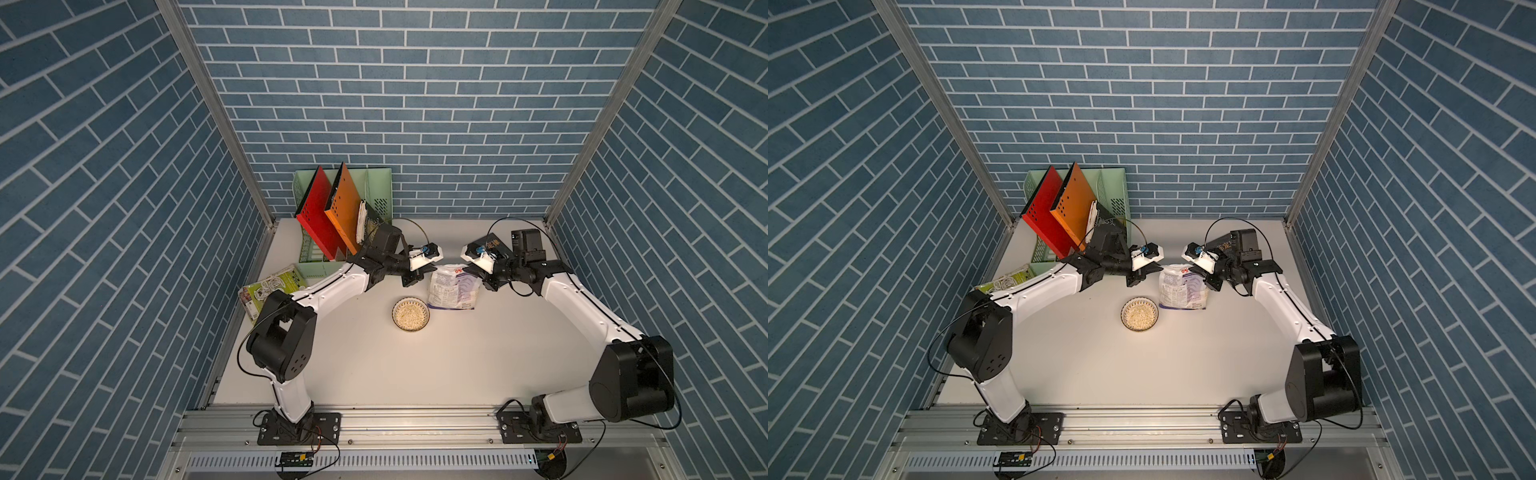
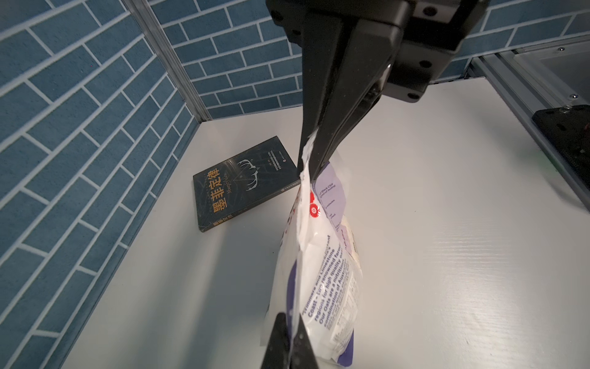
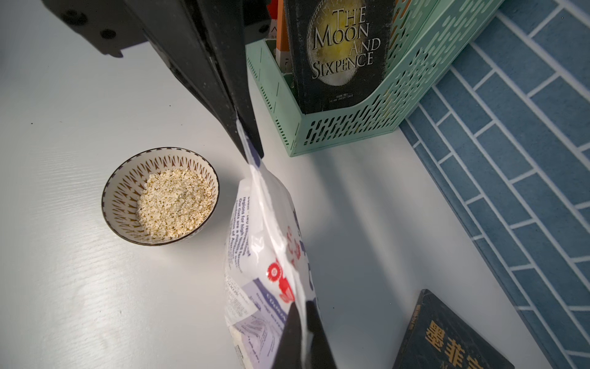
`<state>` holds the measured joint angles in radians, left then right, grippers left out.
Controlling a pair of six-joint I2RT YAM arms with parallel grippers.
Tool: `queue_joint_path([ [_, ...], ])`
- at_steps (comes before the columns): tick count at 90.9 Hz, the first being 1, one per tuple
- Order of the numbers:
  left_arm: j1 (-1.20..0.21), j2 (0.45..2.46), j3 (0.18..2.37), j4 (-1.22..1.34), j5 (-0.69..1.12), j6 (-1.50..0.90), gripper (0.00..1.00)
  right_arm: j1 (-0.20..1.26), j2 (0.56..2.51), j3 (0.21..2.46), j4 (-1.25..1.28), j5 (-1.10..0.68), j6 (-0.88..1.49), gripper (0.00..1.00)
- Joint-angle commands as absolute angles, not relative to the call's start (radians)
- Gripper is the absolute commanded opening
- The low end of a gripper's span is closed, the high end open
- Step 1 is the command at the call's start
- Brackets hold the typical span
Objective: Pour the oats into the breakfast bowl
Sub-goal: Close the oats bag at the center of the board.
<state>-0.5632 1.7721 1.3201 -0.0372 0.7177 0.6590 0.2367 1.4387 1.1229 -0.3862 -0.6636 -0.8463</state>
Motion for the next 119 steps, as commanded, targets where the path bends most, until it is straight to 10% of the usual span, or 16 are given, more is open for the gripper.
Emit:
queue_joint_path([
  [1, -0.534, 1.721, 1.305, -0.009, 0.727, 0.654, 0.0, 0.216, 1.419, 1.161, -0.426, -0.584, -0.853, 0.05],
  [42, -0.537, 1.736, 1.302, 0.062, 0.776, 0.603, 0.0, 0.351, 1.51, 1.232, -0.369, -0.647, -0.825, 0.35],
  [59, -0.537, 1.736, 1.295, 0.069, 0.773, 0.598, 0.0, 0.357, 1.541, 1.247, -0.394, -0.627, -0.831, 0.29],
  [77, -0.536, 1.734, 1.295, 0.069, 0.768, 0.6, 0.0, 0.357, 1.529, 1.246, -0.399, -0.619, -0.835, 0.0],
  [105, -0.536, 1.739, 1.293, 0.083, 0.771, 0.592, 0.0, 0.391, 1.531, 1.253, -0.37, -0.613, -0.82, 0.22],
  [119, -0.536, 1.739, 1.292, 0.079, 0.769, 0.591, 0.0, 0.399, 1.549, 1.264, -0.363, -0.626, -0.812, 0.0],
])
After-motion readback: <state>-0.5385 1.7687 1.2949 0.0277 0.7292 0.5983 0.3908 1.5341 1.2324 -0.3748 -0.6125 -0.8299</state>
